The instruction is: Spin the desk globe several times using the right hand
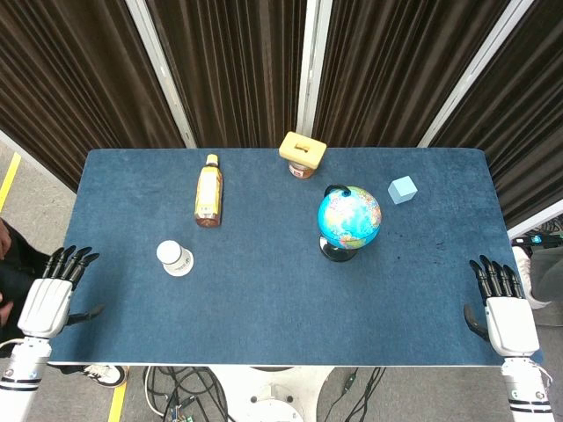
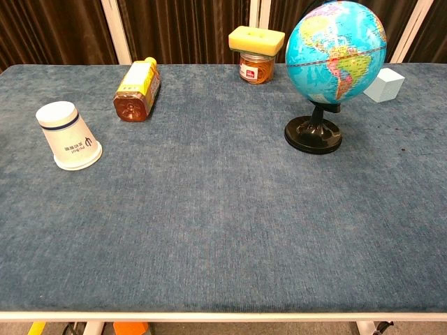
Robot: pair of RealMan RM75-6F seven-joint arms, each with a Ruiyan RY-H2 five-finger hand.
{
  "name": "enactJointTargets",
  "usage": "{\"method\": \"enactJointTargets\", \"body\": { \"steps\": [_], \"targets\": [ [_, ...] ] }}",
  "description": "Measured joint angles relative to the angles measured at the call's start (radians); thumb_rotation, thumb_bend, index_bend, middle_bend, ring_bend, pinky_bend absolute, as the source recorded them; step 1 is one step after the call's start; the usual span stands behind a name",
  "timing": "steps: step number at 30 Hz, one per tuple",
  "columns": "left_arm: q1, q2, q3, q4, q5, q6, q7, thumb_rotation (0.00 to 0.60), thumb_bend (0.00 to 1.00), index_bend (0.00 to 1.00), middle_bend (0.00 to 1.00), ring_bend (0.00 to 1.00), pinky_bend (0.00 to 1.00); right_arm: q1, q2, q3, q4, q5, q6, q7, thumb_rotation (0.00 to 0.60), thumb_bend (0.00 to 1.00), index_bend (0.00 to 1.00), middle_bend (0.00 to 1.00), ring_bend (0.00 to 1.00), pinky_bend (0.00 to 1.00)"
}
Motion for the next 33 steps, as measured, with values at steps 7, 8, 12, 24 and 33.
{"method": "enactJointTargets", "body": {
  "steps": [7, 8, 12, 24, 33],
  "targets": [
    [0.000, -0.001, 0.001, 0.003, -0.002, -0.003, 0.000, 0.600, 0.05, 0.16, 0.10, 0.02, 0.06, 0.005, 0.003, 0.002, -0.010, -0.014, 0.008, -0.007, 0.600, 0.34, 0.00, 0.00, 0.00, 0.00],
    [0.000, -0.001, 0.001, 0.003, -0.002, -0.004, 0.000, 0.600, 0.05, 0.16, 0.10, 0.02, 0.06, 0.007, 0.003, 0.002, -0.013, -0.017, 0.009, -0.008, 0.600, 0.34, 0.00, 0.00, 0.00, 0.00],
    [-0.002, -0.003, -0.001, 0.007, -0.004, -0.006, -0.003, 0.600, 0.05, 0.16, 0.10, 0.02, 0.06, 0.021, 0.004, 0.011, -0.026, -0.035, 0.014, -0.017, 0.600, 0.34, 0.00, 0.00, 0.00, 0.00],
    [0.001, -0.009, 0.003, 0.018, -0.003, -0.006, -0.008, 0.600, 0.05, 0.16, 0.10, 0.02, 0.06, 0.163, -0.019, 0.049, -0.088, -0.179, -0.028, -0.104, 0.600, 0.34, 0.00, 0.00, 0.00, 0.00],
    [0.003, -0.015, 0.006, 0.039, -0.007, -0.012, -0.026, 0.600, 0.05, 0.16, 0.10, 0.02, 0.06, 0.279, -0.072, 0.073, -0.094, -0.199, -0.145, -0.170, 0.600, 0.34, 0.00, 0.00, 0.00, 0.00]
  ]
}}
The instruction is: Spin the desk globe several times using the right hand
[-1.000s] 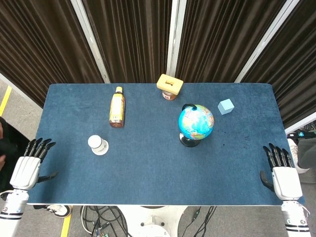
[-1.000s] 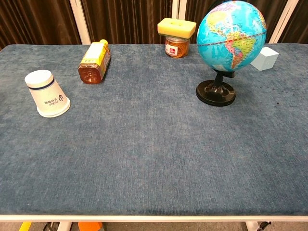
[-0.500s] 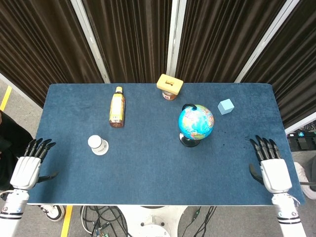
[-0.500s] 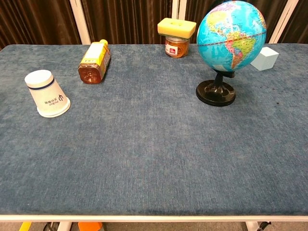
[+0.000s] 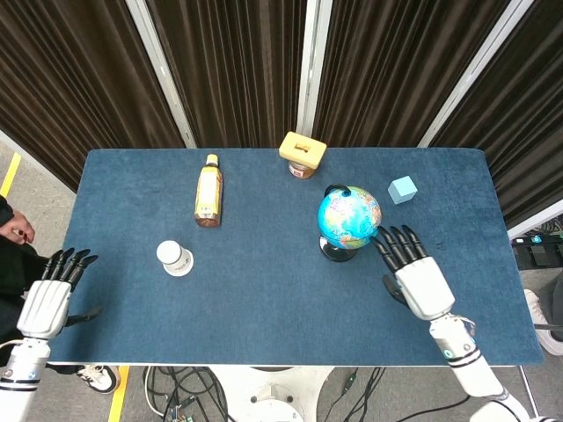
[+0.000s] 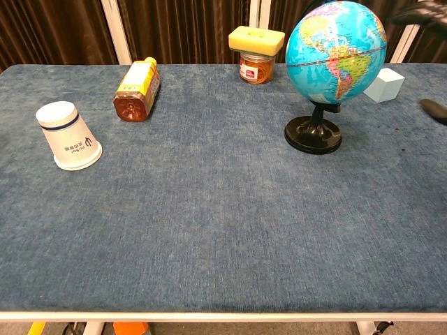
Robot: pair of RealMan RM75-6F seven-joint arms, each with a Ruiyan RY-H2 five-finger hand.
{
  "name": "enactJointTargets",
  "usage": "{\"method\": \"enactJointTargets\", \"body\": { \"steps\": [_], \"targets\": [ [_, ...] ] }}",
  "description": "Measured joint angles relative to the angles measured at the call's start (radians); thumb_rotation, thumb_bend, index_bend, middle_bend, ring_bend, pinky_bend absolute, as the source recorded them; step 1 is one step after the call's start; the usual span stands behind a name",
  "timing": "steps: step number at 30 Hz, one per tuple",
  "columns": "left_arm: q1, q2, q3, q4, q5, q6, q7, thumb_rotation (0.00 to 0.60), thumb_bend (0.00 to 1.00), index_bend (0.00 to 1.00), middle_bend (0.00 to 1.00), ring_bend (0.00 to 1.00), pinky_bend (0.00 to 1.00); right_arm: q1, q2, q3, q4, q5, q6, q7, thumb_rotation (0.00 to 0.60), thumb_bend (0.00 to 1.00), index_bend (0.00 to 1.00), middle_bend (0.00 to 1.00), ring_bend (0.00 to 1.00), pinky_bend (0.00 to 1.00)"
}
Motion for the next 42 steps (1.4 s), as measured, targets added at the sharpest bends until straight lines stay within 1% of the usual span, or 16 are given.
{"method": "enactJointTargets", "body": {
  "steps": [5, 18, 24, 28, 31, 33, 36, 42],
  "targets": [
    [0.002, -0.004, 0.000, 0.011, -0.003, -0.001, -0.012, 0.600, 0.05, 0.16, 0.10, 0.02, 0.06, 0.036, -0.017, 0.013, -0.003, 0.030, -0.045, -0.032, 0.600, 0.34, 0.00, 0.00, 0.00, 0.00],
    [-0.001, -0.005, 0.001, 0.015, 0.000, -0.003, -0.015, 0.600, 0.05, 0.16, 0.10, 0.02, 0.06, 0.048, -0.015, 0.023, 0.015, 0.132, -0.077, -0.042, 0.600, 0.34, 0.00, 0.00, 0.00, 0.00],
    [-0.001, -0.005, 0.001, 0.014, 0.000, -0.005, -0.014, 0.600, 0.05, 0.16, 0.10, 0.02, 0.06, 0.051, -0.004, 0.040, 0.027, 0.226, -0.113, -0.049, 0.600, 0.34, 0.00, 0.00, 0.00, 0.00],
    [-0.001, -0.004, 0.001, 0.014, -0.001, -0.006, -0.015, 0.600, 0.05, 0.16, 0.10, 0.02, 0.06, 0.047, 0.001, 0.059, 0.030, 0.327, -0.138, -0.073, 0.600, 0.34, 0.00, 0.00, 0.00, 0.00],
    [-0.002, -0.005, 0.001, 0.014, -0.001, -0.007, -0.013, 0.600, 0.05, 0.16, 0.10, 0.02, 0.06, 0.043, 0.004, 0.067, 0.031, 0.375, -0.144, -0.079, 0.600, 0.34, 0.00, 0.00, 0.00, 0.00],
    [-0.003, -0.005, 0.001, 0.013, 0.000, -0.007, -0.011, 0.600, 0.05, 0.16, 0.10, 0.02, 0.06, 0.040, 0.004, 0.067, 0.033, 0.366, -0.131, -0.070, 0.600, 0.34, 0.00, 0.00, 0.00, 0.00],
    [-0.003, -0.005, 0.001, 0.010, 0.002, -0.007, -0.008, 0.600, 0.05, 0.16, 0.10, 0.02, 0.06, 0.036, 0.001, 0.060, 0.040, 0.303, -0.085, -0.037, 0.600, 0.35, 0.00, 0.00, 0.00, 0.00],
    [-0.003, -0.003, 0.001, 0.007, 0.002, -0.004, -0.007, 0.600, 0.05, 0.16, 0.10, 0.02, 0.06, 0.033, -0.009, 0.020, 0.054, 0.102, 0.035, 0.023, 0.600, 0.35, 0.00, 0.00, 0.00, 0.00]
  ]
}}
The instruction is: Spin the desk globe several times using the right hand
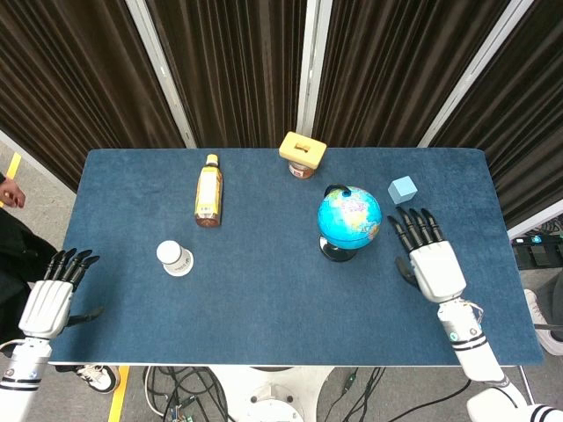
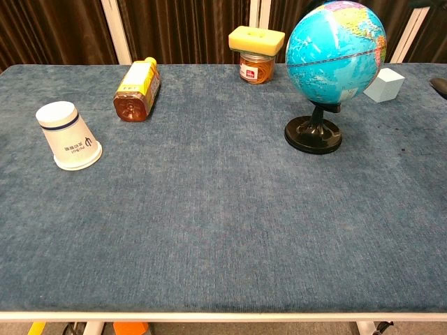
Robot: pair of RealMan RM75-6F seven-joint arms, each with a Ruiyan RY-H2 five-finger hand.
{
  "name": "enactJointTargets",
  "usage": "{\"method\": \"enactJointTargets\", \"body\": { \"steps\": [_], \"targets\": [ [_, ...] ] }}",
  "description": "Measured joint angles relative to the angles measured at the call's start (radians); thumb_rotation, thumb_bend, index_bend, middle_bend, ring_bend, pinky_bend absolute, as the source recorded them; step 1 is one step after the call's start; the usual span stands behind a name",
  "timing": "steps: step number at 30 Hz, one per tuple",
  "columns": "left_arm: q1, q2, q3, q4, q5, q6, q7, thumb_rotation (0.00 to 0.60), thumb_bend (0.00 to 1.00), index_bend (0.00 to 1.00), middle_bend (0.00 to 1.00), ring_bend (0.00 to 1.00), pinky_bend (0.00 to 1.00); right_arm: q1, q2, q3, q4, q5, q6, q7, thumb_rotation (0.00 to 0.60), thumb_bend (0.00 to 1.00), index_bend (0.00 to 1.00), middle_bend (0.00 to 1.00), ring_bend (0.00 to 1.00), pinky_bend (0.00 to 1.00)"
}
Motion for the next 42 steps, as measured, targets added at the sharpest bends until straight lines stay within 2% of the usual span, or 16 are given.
{"method": "enactJointTargets", "body": {
  "steps": [5, 12, 30, 42],
  "targets": [
    [0.002, -0.001, 0.001, 0.004, -0.003, -0.001, -0.005, 0.600, 0.05, 0.16, 0.10, 0.02, 0.06, 0.003, -0.013, -0.050, -0.023, -0.112, 0.054, -0.023, 0.600, 0.35, 0.00, 0.00, 0.00, 0.00],
    [0.004, -0.004, 0.002, 0.014, -0.004, 0.001, -0.016, 0.600, 0.05, 0.16, 0.10, 0.02, 0.06, 0.030, -0.027, -0.075, -0.059, -0.135, -0.005, -0.071, 0.600, 0.35, 0.00, 0.00, 0.00, 0.00],
    [0.005, -0.007, 0.003, 0.023, -0.003, 0.000, -0.022, 0.600, 0.05, 0.16, 0.10, 0.02, 0.06, 0.052, -0.025, -0.038, -0.043, 0.019, -0.098, -0.072, 0.600, 0.35, 0.00, 0.00, 0.00, 0.00],
    [0.005, -0.007, 0.004, 0.021, -0.003, -0.002, -0.020, 0.600, 0.05, 0.16, 0.10, 0.02, 0.06, 0.034, -0.020, 0.010, -0.020, 0.242, -0.153, -0.127, 0.600, 0.35, 0.00, 0.00, 0.00, 0.00]
  ]
}}
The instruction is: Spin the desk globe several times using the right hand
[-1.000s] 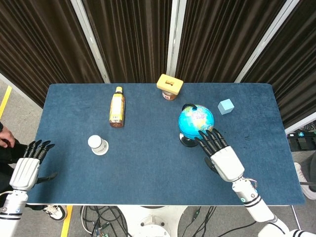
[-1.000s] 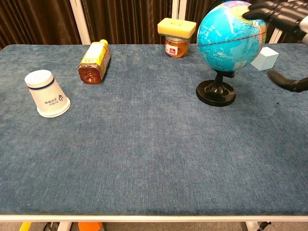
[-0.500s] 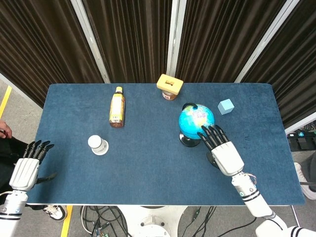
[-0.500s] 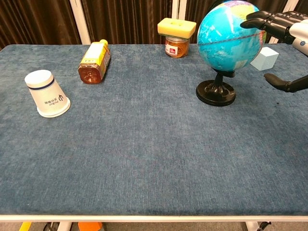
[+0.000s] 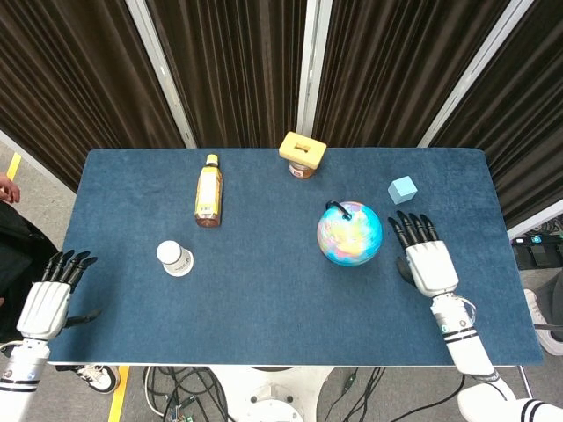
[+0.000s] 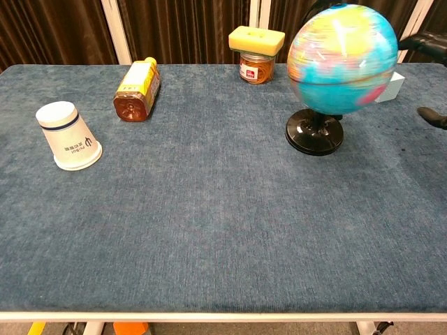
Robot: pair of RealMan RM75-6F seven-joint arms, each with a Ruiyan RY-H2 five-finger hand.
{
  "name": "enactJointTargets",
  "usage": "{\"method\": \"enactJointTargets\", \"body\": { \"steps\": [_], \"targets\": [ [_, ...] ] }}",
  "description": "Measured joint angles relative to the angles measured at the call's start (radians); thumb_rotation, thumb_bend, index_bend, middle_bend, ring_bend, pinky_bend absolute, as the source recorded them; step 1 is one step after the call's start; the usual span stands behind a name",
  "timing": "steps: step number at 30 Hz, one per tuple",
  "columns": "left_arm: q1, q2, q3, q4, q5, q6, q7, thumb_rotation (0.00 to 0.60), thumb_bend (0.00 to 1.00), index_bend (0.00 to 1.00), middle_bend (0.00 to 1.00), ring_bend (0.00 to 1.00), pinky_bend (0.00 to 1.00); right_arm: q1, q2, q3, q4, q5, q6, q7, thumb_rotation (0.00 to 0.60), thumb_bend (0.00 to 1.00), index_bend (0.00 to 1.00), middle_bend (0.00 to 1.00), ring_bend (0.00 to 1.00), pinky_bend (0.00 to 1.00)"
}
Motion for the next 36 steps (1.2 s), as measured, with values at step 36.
{"method": "enactJointTargets", "body": {
  "steps": [36],
  "targets": [
    [0.000, 0.001, -0.001, -0.003, 0.000, 0.001, 0.002, 0.600, 0.05, 0.16, 0.10, 0.02, 0.06, -0.002, 0.001, -0.069, -0.001, -0.289, 0.145, 0.100, 0.600, 0.35, 0.00, 0.00, 0.00, 0.00]
  ]
}}
